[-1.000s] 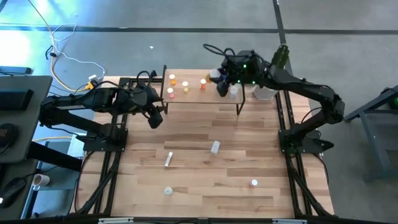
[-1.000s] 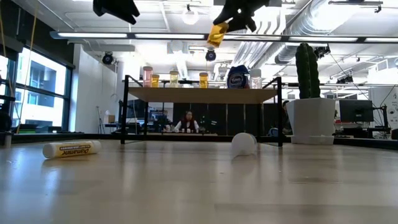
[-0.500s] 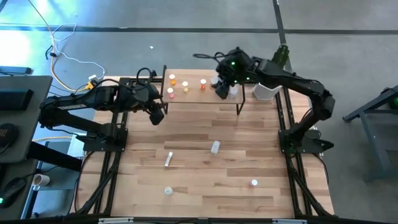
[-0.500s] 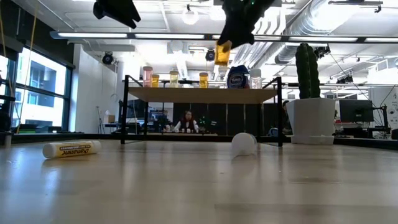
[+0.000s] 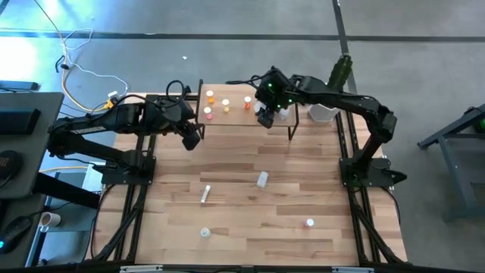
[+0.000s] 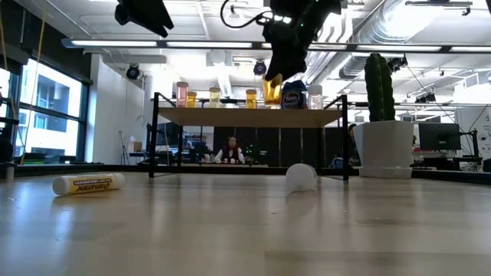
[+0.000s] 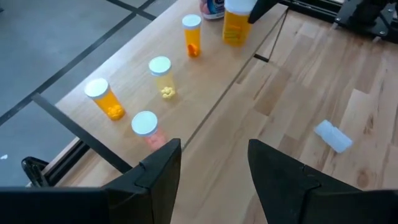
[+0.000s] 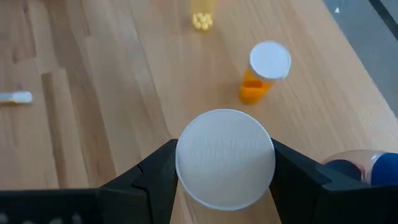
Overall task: Pick and place medicine bottles onto shelf by color
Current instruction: Put the large orange pill bottle on the shelf
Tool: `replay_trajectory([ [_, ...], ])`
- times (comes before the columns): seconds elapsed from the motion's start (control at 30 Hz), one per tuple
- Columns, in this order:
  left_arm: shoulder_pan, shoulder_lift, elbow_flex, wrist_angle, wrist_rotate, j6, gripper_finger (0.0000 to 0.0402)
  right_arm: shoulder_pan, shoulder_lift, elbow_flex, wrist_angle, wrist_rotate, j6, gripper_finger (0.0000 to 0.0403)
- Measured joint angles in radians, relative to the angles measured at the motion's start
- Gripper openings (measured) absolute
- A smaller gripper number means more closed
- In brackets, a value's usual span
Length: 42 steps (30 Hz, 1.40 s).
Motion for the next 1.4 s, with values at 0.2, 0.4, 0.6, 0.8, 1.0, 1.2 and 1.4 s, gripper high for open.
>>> replay_trajectory([
  [0.2,0.0,0.0,0.0,0.0,0.015,0.0,0.0177,0.001,0.021,0.0,-0.037,0.005,-0.018,0.0195],
  [0.4,-0.001,0.0,0.0,0.0,0.038,-0.001,0.0177,0.0,0.027,0.0,-0.036,0.022,-0.027,0.0195],
  [0.6,0.0,0.0,0.0,0.0,0.038,-0.001,0.0177,0.001,0.027,0.0,-0.034,0.029,-0.034,0.0213],
  [0.8,-0.001,0.0,0.0,0.0,0.046,0.0,0.0179,0.001,0.029,0.0,-0.036,0.029,-0.035,0.0235],
  [1.0,0.0,0.0,0.0,0.0,0.067,-0.002,0.0202,0.001,0.029,0.0,-0.015,0.079,-0.026,0.0239],
  [1.2,0.0,0.0,0.0,0.0,0.097,-0.052,0.0229,0.001,0.029,0.0,-0.018,0.079,-0.008,0.024],
  [1.4,-0.002,0.0,0.0,-0.002,0.19,-0.095,0.0232,0.001,0.029,0.002,-0.023,0.078,0.042,0.0241],
])
